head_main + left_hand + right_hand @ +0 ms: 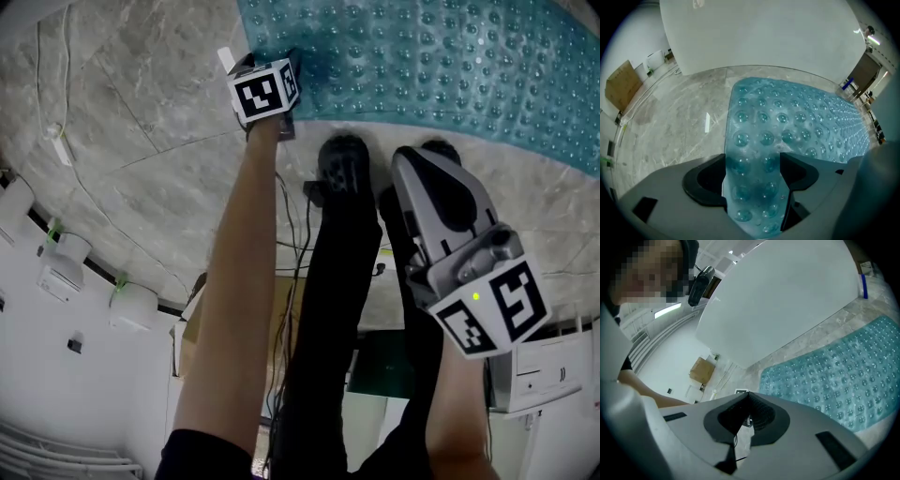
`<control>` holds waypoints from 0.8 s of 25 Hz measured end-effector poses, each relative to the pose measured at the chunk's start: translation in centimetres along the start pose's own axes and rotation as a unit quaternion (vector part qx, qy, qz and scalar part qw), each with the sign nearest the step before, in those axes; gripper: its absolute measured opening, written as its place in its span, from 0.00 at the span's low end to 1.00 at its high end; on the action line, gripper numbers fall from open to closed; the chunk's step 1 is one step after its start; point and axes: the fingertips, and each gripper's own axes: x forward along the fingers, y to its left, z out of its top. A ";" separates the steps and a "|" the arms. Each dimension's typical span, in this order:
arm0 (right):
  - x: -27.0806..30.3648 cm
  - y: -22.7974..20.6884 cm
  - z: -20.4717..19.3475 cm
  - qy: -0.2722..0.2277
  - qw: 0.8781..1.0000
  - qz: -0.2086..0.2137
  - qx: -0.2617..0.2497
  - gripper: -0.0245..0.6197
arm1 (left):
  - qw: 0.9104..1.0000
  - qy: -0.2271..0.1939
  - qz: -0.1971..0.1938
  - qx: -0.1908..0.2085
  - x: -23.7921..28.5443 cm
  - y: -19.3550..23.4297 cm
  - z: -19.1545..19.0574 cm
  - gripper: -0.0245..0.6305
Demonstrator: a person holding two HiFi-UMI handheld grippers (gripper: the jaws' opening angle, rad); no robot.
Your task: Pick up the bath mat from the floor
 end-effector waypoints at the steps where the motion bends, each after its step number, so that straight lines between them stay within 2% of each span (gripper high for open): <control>1: 0.0 0.0 0.0 -0.001 1.000 0.001 0.002 0.06 | 1.000 0.001 0.002 0.001 0.0 0.0 0.0 0.60; 3: 0.1 0.2 0.3 -0.004 1.000 0.003 0.002 0.06 | 1.000 0.004 0.002 0.002 -0.1 0.1 0.1 0.58; 6: 0.2 0.4 1.0 -0.017 1.000 0.006 0.009 0.06 | 1.000 0.008 0.006 0.011 -0.4 -0.1 0.2 0.47; 12: 0.3 0.9 0.6 -0.024 1.000 0.015 0.011 0.06 | 0.999 0.026 -0.003 0.024 -0.4 -0.7 0.1 0.38; 14: 0.2 1.0 0.8 -0.026 0.999 0.017 0.010 0.06 | 0.999 0.023 -0.006 0.029 -0.6 -0.7 0.2 0.37; 20: -0.2 0.4 0.4 -0.017 1.000 0.007 0.000 0.06 | 0.998 0.009 -0.006 0.058 -1.5 -2.4 0.1 0.20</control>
